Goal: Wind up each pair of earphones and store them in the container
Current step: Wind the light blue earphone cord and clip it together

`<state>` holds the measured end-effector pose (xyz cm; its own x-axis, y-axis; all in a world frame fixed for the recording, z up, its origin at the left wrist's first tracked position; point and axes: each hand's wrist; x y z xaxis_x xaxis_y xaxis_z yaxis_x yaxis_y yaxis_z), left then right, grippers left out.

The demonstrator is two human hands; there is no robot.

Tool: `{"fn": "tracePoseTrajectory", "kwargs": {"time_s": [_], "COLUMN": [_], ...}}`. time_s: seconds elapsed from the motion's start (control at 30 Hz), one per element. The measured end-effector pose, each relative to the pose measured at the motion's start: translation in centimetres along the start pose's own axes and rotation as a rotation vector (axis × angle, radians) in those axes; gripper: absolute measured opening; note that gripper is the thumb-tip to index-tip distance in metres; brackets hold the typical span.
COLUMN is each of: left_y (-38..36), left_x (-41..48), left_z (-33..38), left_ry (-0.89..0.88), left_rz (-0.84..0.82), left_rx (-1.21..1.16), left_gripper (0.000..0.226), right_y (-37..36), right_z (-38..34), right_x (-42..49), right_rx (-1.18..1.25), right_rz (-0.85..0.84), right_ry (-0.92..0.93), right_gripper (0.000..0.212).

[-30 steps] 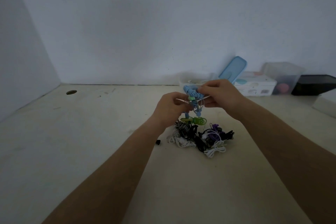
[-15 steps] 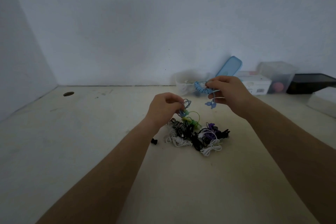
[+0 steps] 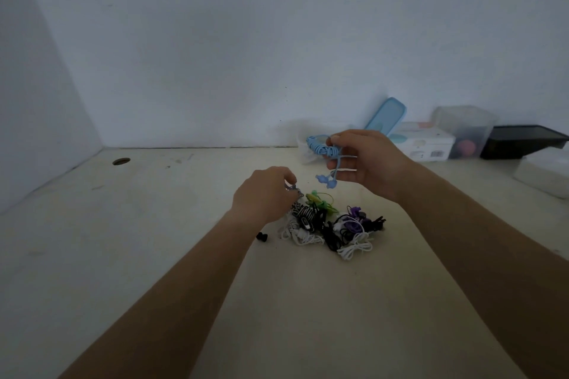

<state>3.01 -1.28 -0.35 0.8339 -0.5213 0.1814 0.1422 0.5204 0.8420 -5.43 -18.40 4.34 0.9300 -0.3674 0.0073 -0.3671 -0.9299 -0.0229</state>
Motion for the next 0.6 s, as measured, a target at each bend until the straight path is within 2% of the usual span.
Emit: {"fn": "tracePoseTrajectory", "kwargs": {"time_s": [0.1, 0.17, 0.23, 0.3, 0.37, 0.47, 0.6], "left_y": [0.5, 1.0, 1.7, 2.7, 3.8, 4.5, 5.2], "left_x": [-0.8, -1.1, -1.5, -2.5, -3.6, -4.6, -5.9], "left_z": [-0.2, -0.2, 0.1, 0.7, 0.8, 0.3, -0.7], "left_ry": [-0.001, -0.024, -0.012, 0.094, 0.154, 0.138, 0.160], "left_rz": [0.057, 0.078, 0.065, -0.051, -0.145, -0.106, -0.039], "left_rx": [0.026, -0.068, -0.342, -0.751, -1.007, -1.111, -1.111], "left_gripper": [0.025, 0.022, 0.018, 0.021, 0.026, 0.023, 0.020], "right_y": [-0.7, -1.2, -1.9, -2.7, -3.5, -4.6, -5.9], "right_z": [-0.2, -0.3, -0.4, -0.5, -0.5, -0.4, 0.2], "right_x": [-0.5, -0.8, -1.2, -1.6, -2.0, -2.5, -3.6], "right_rx": [0.022, 0.038, 0.076, 0.124, 0.190, 0.298, 0.389], "right_rz": [-0.012, -0.018, -0.027, -0.035, -0.047, -0.058, -0.117], "right_ry": [0.001, 0.003, 0.000, 0.001, 0.003, -0.004, -0.019], "right_gripper": [0.012, 0.013, 0.013, 0.012, 0.011, 0.009, 0.006]}}
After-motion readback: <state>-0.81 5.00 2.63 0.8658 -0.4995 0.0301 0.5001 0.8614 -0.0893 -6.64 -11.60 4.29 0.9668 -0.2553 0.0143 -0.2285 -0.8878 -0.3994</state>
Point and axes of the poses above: each hand's wrist, its own x-axis towards the middle knuckle, its own y-axis out of the back of the hand, z = x × y, and after that the axes turned 3 degrees about -x, right-handed
